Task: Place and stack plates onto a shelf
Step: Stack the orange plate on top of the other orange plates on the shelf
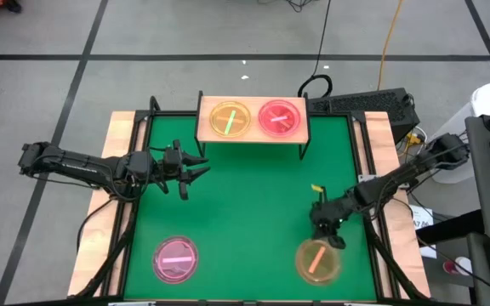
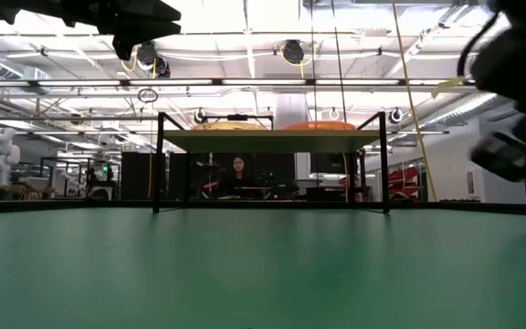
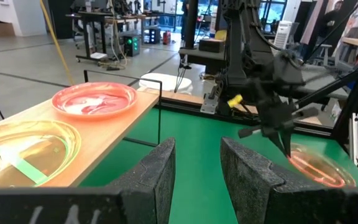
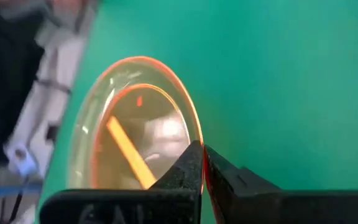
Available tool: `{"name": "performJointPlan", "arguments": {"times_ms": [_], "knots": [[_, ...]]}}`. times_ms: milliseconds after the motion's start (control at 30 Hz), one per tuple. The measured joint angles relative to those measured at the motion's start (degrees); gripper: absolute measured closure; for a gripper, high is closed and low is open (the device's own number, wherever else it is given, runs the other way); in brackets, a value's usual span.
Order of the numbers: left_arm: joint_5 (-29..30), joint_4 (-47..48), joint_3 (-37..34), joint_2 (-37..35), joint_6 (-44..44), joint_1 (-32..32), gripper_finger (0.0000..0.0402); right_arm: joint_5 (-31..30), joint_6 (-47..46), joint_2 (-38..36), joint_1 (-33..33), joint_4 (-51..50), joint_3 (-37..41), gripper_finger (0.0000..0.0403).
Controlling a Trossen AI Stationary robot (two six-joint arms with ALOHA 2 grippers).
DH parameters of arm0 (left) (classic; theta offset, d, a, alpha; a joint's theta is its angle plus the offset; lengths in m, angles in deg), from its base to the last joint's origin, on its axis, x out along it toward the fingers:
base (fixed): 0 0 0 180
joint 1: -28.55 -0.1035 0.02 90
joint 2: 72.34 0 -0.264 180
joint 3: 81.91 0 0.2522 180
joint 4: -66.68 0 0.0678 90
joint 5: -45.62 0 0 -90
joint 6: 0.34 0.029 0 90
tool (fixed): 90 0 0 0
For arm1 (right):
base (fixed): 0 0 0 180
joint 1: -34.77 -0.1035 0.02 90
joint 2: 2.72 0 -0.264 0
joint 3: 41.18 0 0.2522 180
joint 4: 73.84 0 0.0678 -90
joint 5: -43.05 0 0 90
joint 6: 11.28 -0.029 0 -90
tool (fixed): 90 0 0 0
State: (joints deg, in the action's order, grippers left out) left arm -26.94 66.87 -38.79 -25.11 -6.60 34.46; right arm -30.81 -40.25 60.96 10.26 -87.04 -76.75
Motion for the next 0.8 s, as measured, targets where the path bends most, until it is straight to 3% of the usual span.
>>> {"name": "performJointPlan", "arguments": {"times_ms": [167,300,567,800], "knots": [[-0.01,-0.01,0.0,0.01,0.0,0.0,0.0268,0.12,5.61,-2.5,6.46,8.82,-0.2,0.0403],[-0.01,-0.01,0.01,0.01,0.02,0.0,0.0268,-3.29,11.61,-2.78,13.28,14.07,-3.56,0.0403],[-0.01,-0.01,0.01,0.01,0.02,0.01,0.0268,-4.37,22.95,-0.57,29.58,18.58,-17.03,0.0403],[0.0,0.01,0.0,0.01,0.01,0.0,0.0268,-4.34,27.39,7.74,43.82,18.82,-29.99,0.0403]]}}
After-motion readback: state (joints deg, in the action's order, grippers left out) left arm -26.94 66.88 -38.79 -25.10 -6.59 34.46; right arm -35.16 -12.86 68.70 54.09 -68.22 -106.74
